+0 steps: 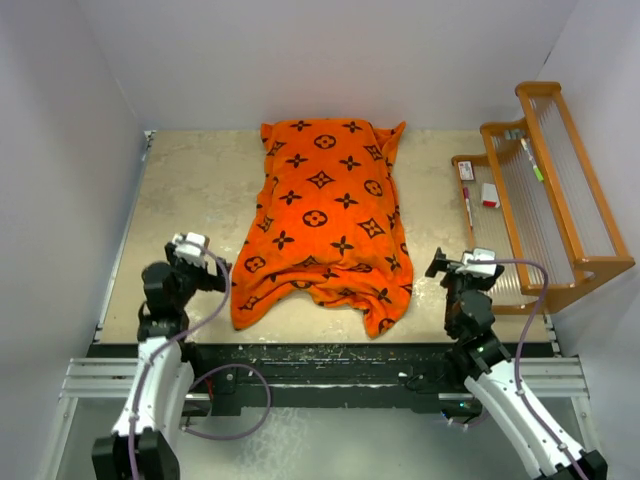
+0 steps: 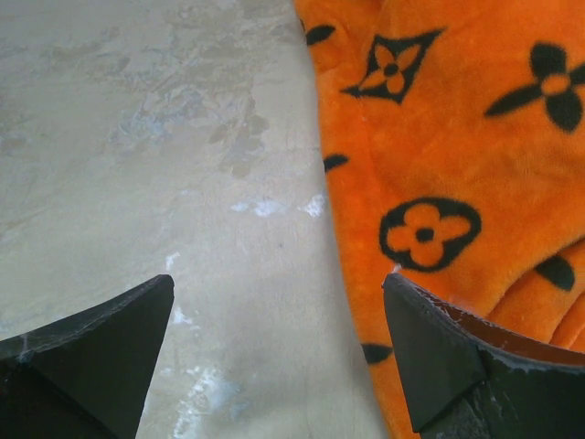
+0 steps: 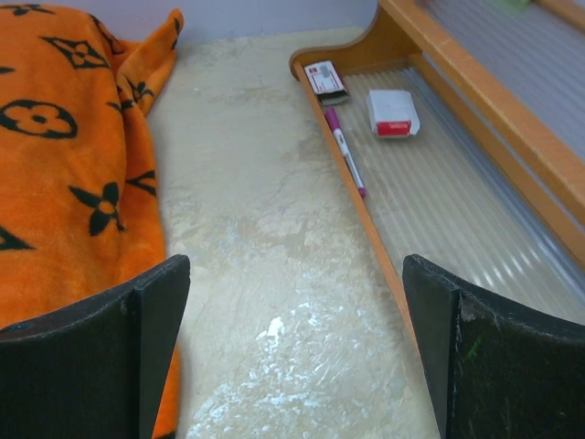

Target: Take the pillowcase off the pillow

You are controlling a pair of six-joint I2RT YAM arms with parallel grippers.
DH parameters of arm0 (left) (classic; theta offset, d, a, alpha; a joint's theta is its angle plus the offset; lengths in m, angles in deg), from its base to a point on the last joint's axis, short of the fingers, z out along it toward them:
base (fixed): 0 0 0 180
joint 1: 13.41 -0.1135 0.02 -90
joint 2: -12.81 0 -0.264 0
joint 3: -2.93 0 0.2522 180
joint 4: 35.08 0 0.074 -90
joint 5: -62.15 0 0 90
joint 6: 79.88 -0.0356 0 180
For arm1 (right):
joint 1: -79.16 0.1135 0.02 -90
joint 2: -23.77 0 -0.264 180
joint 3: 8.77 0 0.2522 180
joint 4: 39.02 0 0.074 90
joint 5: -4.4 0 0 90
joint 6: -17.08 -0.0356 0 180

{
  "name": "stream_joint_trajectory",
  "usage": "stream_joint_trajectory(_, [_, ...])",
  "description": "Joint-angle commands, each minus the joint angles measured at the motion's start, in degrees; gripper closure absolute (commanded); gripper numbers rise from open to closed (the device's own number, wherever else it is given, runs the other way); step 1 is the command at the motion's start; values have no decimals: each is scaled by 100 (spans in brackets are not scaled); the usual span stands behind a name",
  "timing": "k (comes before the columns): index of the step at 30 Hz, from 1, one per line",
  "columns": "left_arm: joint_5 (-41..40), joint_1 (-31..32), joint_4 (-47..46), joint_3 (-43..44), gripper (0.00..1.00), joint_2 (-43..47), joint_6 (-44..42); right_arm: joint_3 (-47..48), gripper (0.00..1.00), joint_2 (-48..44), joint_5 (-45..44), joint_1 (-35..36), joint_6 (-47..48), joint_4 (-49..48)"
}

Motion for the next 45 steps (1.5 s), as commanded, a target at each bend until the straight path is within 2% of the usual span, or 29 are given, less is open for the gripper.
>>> stream_joint_trajectory(1, [137, -36, 1025, 2053, 1, -1405, -346, 1062, 0, 379, 158, 12, 56, 306])
stream_joint_trajectory(4, [649, -34, 3004, 3859, 1, -2789, -1189, 2258, 0, 1114, -850, 4, -2687, 1477])
stream_joint_trajectory(6, [1149, -40, 4340, 5122, 1, -3691, -1681, 2969, 0, 1487, -476, 3, -2688, 1790])
stream_joint_trajectory(7, [1405, -36, 4951, 5395, 1, -4076, -1931, 3267, 0, 1633, -287, 3, -2455, 1969])
stream_joint_trajectory(8, [1640, -35, 5454, 5867, 1, -4402, -2230, 3510, 0, 1761, -370, 3, -2874, 2273])
stream_joint_trajectory(10, [2079, -32, 6171, 6273, 1, -4841, -2604, 3740, 1, 1969, -380, 3, -4349, 2871])
stream_joint_trajectory(12, [2288, -19, 6445, 6423, 1, -4973, -2879, 3514, 0, 2037, 1140, 3, -3374, 1822])
stream_joint_trajectory(14, [2338, 34, 6517, 6439, 1, -4925, -3114, 3279, 0, 2300, 2179, 17, -2860, 740])
stream_joint_trajectory(16, [2295, 91, 6526, 6404, 1, -4849, -3323, 3558, 0, 2959, 2744, 240, -2588, 574])
stream_joint_trajectory(17, [2269, 124, 6527, 6358, 1, -4812, -3431, 3812, 0, 3390, 2497, 714, -2332, 751])
stream_joint_trajectory(20, [2239, 177, 6479, 6154, 1, -4727, -3711, 4282, 0, 4530, 671, 2810, -1133, 848])
stream_joint_trajectory(22, [2264, 188, 6403, 5974, 1, -4593, -3892, 4521, 0, 5165, 418, 3426, -999, 974])
stream_joint_trajectory(25, [2341, 175, 6047, 5603, 1, -4156, -4015, 4507, 1, 5776, 570, 3972, -699, 674])
stream_joint_trajectory(29, [2693, 72, 5661, 5125, 0, -3674, -4233, 4568, 3, 6449, 1163, 4215, -547, 787])
stream_joint_trajectory(32, [2877, 44, 5586, 5104, 0, -3680, -4303, 4541, 3, 6754, 1561, 4223, -663, 1073])
stream_joint_trajectory(36, [3098, -16, 5463, 5057, 0, -3710, -4320, 4320, 6, 6925, 2312, 4098, -795, 932])
stream_joint_trajectory(45, [3267, -16, 5084, 4928, 0, -3569, -4235, 3979, 21, 7514, 2333, 3942, -1152, 814])
